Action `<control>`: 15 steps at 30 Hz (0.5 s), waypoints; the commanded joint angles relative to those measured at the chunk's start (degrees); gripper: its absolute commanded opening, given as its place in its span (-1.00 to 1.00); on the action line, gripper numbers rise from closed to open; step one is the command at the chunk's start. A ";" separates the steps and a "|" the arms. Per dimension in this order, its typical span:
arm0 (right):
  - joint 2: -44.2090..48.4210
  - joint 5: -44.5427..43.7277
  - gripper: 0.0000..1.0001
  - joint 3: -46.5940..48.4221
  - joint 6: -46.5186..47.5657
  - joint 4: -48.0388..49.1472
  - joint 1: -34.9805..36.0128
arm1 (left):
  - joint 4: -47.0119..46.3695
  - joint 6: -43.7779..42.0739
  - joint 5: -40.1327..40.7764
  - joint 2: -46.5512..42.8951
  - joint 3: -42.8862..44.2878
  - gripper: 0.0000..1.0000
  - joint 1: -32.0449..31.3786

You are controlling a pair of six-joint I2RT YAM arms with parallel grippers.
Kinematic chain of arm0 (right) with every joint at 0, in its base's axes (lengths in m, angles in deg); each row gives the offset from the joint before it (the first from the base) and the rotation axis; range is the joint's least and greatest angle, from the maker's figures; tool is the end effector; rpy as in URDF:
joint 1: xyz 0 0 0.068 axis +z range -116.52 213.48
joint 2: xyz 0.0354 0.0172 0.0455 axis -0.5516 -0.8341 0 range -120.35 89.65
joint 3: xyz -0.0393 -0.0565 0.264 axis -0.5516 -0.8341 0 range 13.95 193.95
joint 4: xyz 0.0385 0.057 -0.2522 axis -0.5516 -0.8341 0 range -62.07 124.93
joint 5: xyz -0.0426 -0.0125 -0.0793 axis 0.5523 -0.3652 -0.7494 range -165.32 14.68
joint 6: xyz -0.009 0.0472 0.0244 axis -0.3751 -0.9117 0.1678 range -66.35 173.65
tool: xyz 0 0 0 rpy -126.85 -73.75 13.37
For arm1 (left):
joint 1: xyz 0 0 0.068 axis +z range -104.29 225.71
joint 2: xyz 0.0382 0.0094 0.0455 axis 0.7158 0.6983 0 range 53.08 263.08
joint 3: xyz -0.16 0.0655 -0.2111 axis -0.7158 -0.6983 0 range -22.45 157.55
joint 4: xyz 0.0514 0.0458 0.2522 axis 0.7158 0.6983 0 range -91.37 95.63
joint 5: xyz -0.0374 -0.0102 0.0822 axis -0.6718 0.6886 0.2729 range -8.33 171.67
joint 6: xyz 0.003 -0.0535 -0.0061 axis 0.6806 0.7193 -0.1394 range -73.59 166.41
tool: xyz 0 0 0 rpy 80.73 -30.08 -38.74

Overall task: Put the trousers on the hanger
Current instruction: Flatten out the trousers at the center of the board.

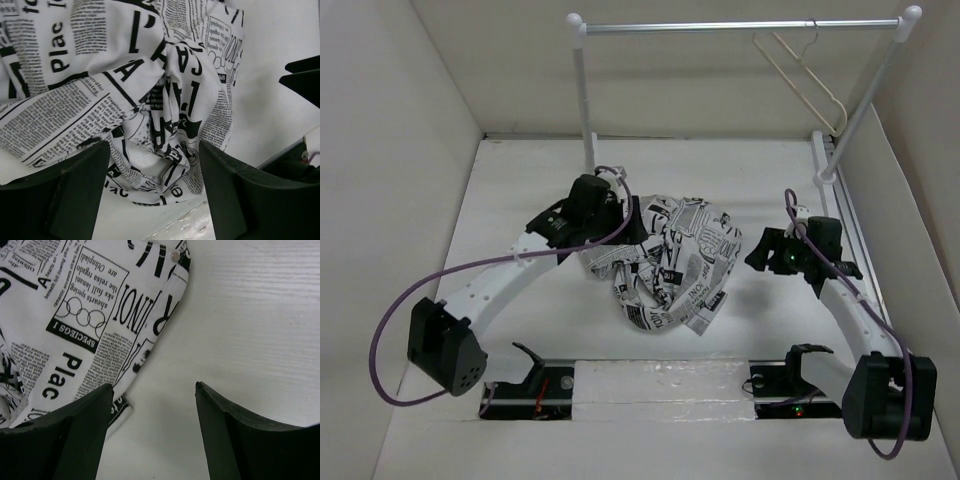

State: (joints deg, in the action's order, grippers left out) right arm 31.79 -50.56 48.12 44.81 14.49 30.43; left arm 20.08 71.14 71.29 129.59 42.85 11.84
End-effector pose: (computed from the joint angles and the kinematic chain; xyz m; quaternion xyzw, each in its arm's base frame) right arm 0.2047 0.0040 0.2195 0.0101 0.9034 0.2164 0.3701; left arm 0.2472 -0.1737 0.3227 0.1128 0.8676 -0.3030 0.3778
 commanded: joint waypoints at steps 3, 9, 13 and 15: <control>-7.16 5.04 0.45 0.46 -1.88 16.81 -1.08 | 0.78 7.78 7.91 -13.29 -13.60 0.39 1.52; -17.87 3.03 0.40 1.68 -6.00 29.20 -1.08 | -0.78 14.90 4.24 -18.87 -27.92 0.59 1.00; -23.24 2.05 0.36 3.44 -8.02 32.30 -0.55 | -3.95 16.40 2.03 -13.77 -30.75 0.59 1.00; -26.94 3.02 0.33 4.67 -9.35 34.77 0.85 | -7.55 17.01 0.62 -11.23 -31.63 0.59 1.00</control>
State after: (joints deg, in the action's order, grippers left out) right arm 7.68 -48.07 49.59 38.17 39.86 30.08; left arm 18.35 85.43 74.62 116.19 12.33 13.04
